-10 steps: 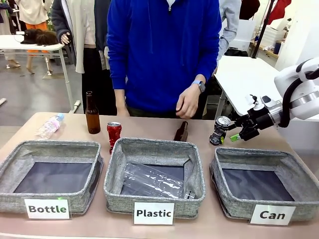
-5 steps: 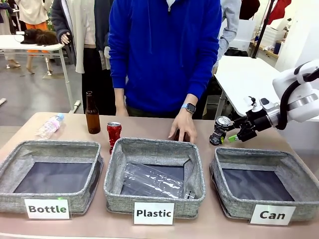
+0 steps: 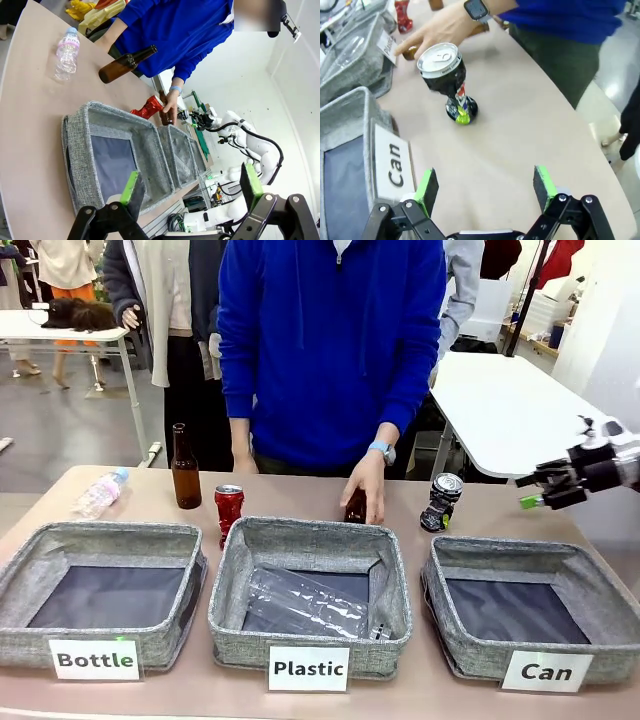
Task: Sort the can waste into the basket.
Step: Pick up the can waste from the table and place it in the right Fabric basket.
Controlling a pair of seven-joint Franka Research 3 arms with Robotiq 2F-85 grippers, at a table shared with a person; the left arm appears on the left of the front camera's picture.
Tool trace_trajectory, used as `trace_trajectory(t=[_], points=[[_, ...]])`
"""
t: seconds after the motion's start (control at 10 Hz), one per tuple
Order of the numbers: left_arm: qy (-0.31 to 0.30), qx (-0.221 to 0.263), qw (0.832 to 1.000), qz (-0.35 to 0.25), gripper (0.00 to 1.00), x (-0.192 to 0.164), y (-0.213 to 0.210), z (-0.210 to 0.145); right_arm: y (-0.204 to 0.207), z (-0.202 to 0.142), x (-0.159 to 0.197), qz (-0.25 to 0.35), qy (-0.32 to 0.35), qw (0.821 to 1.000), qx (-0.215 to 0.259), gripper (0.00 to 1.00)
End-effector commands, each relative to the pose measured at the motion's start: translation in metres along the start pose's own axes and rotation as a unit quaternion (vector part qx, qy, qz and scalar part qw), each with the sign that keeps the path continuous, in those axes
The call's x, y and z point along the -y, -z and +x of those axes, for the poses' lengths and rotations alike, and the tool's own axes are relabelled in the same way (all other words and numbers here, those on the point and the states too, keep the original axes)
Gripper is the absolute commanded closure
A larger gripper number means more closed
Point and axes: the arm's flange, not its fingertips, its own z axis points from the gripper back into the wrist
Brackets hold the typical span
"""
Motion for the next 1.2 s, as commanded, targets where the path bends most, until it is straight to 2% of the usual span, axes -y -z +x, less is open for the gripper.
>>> trace_trajectory(t=[0.0,0.5,0.8,1.1], points=[[0.013,0.005,1.0,-0.01,0.0,0.001,0.001,-0.002,-0.003,-0.018,-0.007,-0.014,0.0,0.999,0.046,0.0],[0.013,0.005,1.0,-0.01,0.0,0.001,0.001,-0.002,0.006,-0.012,-0.008,-0.012,-0.003,0.999,0.04,0.0],[0.013,0.005,1.0,-0.01,0.0,0.001,0.001,-0.002,0.049,0.013,-0.013,-0.012,-0.021,1.0,-0.01,0.0],[0.013,0.005,1.0,-0.01,0.0,0.001,0.001,-0.002,0.082,0.028,-0.012,-0.009,-0.039,0.999,-0.035,0.0]])
